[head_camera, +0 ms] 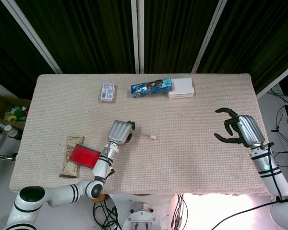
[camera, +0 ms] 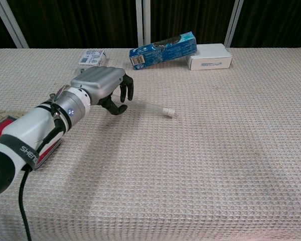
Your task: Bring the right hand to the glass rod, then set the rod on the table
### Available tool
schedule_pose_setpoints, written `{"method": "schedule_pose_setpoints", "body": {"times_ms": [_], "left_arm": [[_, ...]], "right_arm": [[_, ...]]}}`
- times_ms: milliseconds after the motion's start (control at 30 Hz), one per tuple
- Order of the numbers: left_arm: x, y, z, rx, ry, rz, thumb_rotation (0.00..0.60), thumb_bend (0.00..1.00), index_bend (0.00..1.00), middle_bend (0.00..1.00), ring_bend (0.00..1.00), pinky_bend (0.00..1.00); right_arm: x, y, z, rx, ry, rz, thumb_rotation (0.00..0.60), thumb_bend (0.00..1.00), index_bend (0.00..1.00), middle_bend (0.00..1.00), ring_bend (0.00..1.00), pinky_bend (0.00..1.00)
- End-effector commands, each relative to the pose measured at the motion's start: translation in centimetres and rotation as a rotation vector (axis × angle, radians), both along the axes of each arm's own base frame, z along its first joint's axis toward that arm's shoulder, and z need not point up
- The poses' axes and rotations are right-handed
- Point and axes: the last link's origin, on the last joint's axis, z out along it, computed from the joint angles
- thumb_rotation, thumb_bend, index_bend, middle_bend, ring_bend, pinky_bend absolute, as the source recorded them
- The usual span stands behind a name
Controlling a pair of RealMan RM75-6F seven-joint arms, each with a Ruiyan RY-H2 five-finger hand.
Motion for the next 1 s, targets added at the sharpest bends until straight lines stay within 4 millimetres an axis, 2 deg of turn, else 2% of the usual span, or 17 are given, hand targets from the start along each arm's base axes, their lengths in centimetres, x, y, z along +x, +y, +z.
{"method": "schedule_pose_setpoints", "body": {"times_ms": [33,200,333,433,533,600,667,733,800,867,933,1000], "left_arm": [[-0.1,-0.3,-0.1,-0.034,0.038,0.011,0.600,0.51,0.37,0.38,0.80,1.00],[-0.3,-0.8,0.9,-0.069,0.068,0.040,0.600,0.47,0.15,0.23,0.75,1.00],[-0.7,-1.0,3.1,-0.029,0.049,0.051,0.600,0.41,0.10,0.19,0.69,1.00],[-2.4,-0.7,6.9,0.062,0.005,0.082,0.600,0.35,0.10,0.18,0.57,0.96],[-5.4,-0.4,11.8,0.170,-0.027,0.127,0.600,0.31,0.10,0.18,0.42,0.81],[-7.9,-0.6,15.3,0.226,-0.034,0.152,0.600,0.29,0.12,0.18,0.32,0.62],[-10.2,-1.2,18.1,0.261,-0.026,0.175,0.600,0.27,0.15,0.18,0.25,0.43],[-12.8,-2.2,20.8,0.279,-0.006,0.184,0.600,0.26,0.16,0.17,0.19,0.30],[-15.4,-3.7,23.0,0.283,0.005,0.197,0.600,0.26,0.16,0.16,0.17,0.23],[-17.6,-5.2,24.7,0.285,0.001,0.230,0.600,0.26,0.16,0.16,0.16,0.21],[-19.2,-6.8,26.0,0.298,-0.012,0.258,0.600,0.26,0.16,0.16,0.15,0.21],[-20.6,-9.0,27.1,0.322,-0.019,0.281,0.600,0.26,0.16,0.16,0.14,0.21]], "right_arm": [[-0.5,0.1,0.1,-0.001,-0.008,-0.011,0.600,0.13,0.30,0.88,0.99,1.00],[-1.1,0.3,0.2,-0.005,-0.026,-0.025,0.600,0.13,0.30,0.88,0.99,1.00],[-1.8,0.6,0.5,-0.013,-0.026,-0.043,0.600,0.13,0.30,0.88,0.99,1.00],[-3.3,1.1,1.1,-0.031,0.016,-0.084,0.600,0.13,0.30,0.87,0.97,1.00],[-5.2,1.9,1.8,-0.043,0.130,-0.135,0.600,0.15,0.30,0.78,0.88,0.99],[-6.4,2.6,2.2,-0.046,0.202,-0.171,0.600,0.16,0.30,0.66,0.75,0.88],[-7.4,3.3,2.7,-0.058,0.248,-0.201,0.600,0.17,0.29,0.52,0.61,0.70],[-8.4,4.1,3.0,-0.078,0.287,-0.224,0.600,0.18,0.25,0.36,0.41,0.51],[-9.3,4.9,3.2,-0.087,0.310,-0.242,0.600,0.18,0.15,0.19,0.19,0.29],[-10.0,5.8,3.3,-0.095,0.318,-0.253,0.600,0.18,0.05,0.10,0.08,0.18],[-10.4,6.7,3.3,-0.105,0.320,-0.255,0.600,0.18,0.00,0.05,0.02,0.13],[-10.6,7.5,3.2,-0.116,0.318,-0.249,0.600,0.18,0.00,0.05,0.01,0.12]]}}
